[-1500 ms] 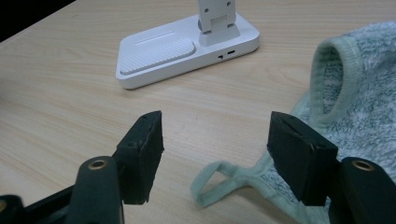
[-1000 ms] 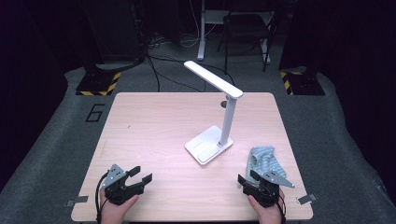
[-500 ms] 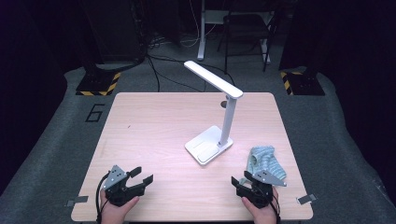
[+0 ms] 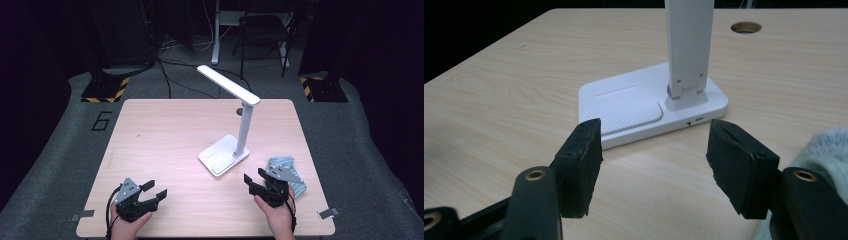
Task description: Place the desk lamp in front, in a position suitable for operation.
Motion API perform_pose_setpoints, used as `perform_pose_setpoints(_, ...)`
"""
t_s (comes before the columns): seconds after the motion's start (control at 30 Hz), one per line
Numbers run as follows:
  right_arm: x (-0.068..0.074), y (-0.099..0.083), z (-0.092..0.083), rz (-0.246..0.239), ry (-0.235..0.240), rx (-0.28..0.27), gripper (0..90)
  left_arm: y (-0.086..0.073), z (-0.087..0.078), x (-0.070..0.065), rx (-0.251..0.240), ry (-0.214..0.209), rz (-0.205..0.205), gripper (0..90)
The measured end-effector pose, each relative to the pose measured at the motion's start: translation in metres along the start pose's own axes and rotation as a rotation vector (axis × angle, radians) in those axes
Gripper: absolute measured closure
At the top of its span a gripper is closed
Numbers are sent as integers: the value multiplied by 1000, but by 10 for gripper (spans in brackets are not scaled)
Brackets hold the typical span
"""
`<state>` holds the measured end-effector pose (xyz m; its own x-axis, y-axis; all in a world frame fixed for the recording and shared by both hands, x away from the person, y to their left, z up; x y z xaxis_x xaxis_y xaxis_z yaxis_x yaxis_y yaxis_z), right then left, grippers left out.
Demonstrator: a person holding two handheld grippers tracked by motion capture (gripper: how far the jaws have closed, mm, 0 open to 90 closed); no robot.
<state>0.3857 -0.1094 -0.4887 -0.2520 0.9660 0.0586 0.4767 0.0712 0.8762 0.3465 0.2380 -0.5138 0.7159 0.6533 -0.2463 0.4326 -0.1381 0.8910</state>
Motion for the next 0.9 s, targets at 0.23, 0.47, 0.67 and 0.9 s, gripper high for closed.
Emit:
perform_pose_setpoints(0.23,9,14,15,-2,51,42,392,0,0,2,-1,-5,-6,370)
perform_pose_setpoints(0.47,15,30,28,-53,33,38,398,1,2,2,-14,0,-4,370)
perform_pose_setpoints(0.67,10,44,37,-50,-4,29,391,1,1,2,-2,-6,-7,370)
perform_pose_setpoints(0.9,-1,63,47,-12,-36,20,391,1,1,2,-4,-7,-10,370)
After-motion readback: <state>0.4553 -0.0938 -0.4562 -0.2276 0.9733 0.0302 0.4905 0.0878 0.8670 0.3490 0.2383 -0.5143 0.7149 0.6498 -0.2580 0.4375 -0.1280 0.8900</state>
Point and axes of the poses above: each handheld gripper's, and its own axes: z roughly forward along the jaws, y roughly out of its top, x roughly to its left, the point moved 7 cm from there along z, roughly forward along the jaws, and after that the axes turned 13 degrees about -y, right-handed, at the moved point
